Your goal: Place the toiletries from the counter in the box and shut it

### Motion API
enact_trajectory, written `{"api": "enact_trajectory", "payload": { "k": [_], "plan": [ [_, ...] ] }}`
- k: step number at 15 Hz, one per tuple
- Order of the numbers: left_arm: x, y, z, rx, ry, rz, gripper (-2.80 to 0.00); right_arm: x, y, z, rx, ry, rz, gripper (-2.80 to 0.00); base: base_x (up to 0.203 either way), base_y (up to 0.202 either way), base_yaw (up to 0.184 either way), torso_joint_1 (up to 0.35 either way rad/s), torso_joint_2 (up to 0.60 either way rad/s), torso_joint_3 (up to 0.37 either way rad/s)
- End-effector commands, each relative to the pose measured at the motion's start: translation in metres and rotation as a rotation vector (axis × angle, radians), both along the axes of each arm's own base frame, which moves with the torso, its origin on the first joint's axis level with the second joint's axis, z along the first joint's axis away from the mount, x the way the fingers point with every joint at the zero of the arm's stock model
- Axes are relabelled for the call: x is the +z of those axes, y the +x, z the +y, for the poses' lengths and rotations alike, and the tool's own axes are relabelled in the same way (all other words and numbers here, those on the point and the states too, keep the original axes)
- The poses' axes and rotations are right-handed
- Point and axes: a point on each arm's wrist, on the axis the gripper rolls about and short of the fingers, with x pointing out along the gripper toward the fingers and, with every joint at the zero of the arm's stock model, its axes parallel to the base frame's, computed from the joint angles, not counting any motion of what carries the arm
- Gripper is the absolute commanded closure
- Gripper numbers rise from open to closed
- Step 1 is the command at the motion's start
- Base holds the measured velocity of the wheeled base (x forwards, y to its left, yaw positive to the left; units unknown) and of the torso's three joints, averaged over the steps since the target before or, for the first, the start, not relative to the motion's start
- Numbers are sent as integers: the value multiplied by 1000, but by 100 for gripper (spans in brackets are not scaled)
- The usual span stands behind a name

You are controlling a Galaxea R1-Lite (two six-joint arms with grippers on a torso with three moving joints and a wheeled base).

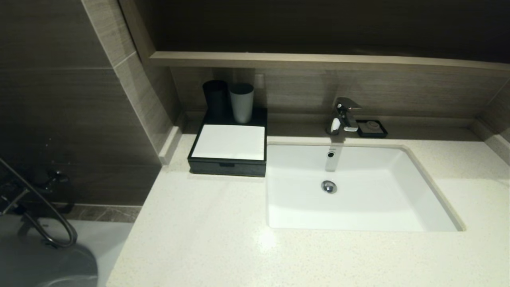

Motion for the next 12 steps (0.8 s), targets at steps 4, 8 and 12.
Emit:
{"api": "enact_trajectory", "payload": {
  "k": [4,8,12],
  "plan": [
    [-15,-4,0,-10,4,-33,0,0,0,0,0,0,1,0,0,0,0,0,0,0],
    [-21,-3,0,-10,3,-30,0,0,0,0,0,0,1,0,0,0,0,0,0,0],
    [-27,-1,0,-9,-2,-16,0,0,0,0,0,0,0,0,0,0,0,0,0,0]
  ]
}}
